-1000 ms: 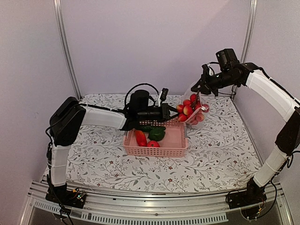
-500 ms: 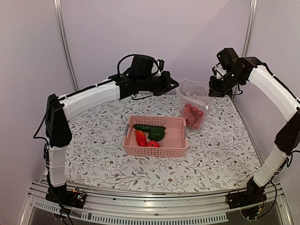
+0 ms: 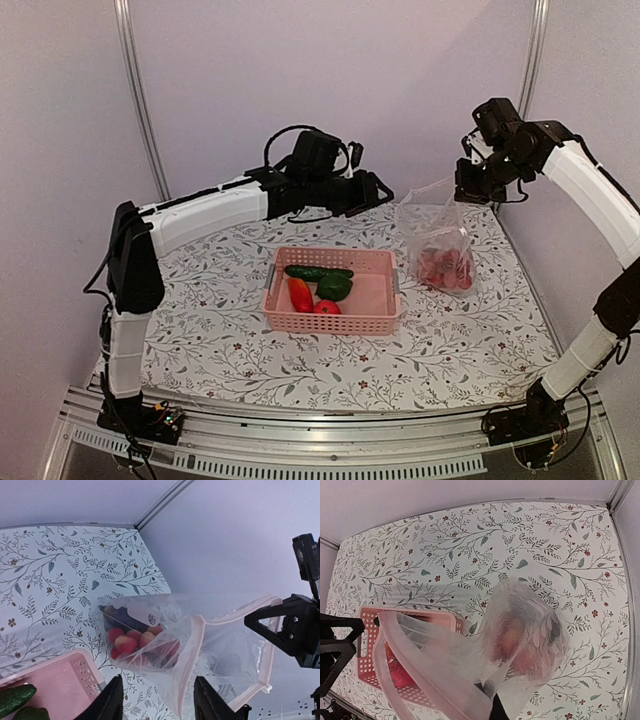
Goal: Place the food in the zip-top bag and seal the zipper
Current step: Adjust the zipper food storage bag at the center of the board, then pick up the fake fruit from the bin.
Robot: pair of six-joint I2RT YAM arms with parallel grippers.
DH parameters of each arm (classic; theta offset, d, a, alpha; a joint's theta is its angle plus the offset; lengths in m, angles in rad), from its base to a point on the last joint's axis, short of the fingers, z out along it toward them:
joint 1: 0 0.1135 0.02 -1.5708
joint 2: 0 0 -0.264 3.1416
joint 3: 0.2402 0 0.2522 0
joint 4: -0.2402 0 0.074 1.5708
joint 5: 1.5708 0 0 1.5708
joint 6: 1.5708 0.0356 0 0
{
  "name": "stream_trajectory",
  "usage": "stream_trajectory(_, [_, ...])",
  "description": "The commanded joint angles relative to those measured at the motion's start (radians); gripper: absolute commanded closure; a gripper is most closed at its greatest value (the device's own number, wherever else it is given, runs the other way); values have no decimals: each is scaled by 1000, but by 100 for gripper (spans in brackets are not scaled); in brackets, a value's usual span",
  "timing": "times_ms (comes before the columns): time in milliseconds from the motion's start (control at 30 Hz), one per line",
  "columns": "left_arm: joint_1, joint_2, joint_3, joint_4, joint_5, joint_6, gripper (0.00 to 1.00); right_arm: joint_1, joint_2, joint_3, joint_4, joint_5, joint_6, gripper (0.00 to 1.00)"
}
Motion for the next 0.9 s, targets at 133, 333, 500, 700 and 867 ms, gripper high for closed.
stream_trajectory(133, [36, -272, -340, -144, -170, 149, 36, -5, -59, -81, 83, -13, -8, 100])
stream_trajectory(333, [56, -313, -500, -286, -199, 212, 32, -5, -88, -132, 126, -61, -13, 100])
stream_trajectory(500, [64, -259, -529, -274, -178, 350, 22, -6, -111, -167, 154, -119, -33, 100])
stream_trajectory(700, [83, -116, -434, -271, -122, 396, 9, -5, -115, -184, 156, -146, -45, 100])
stream_trajectory(867, [86, 8, -299, -297, -73, 473, 0, -5, -116, -196, 161, -179, -40, 100])
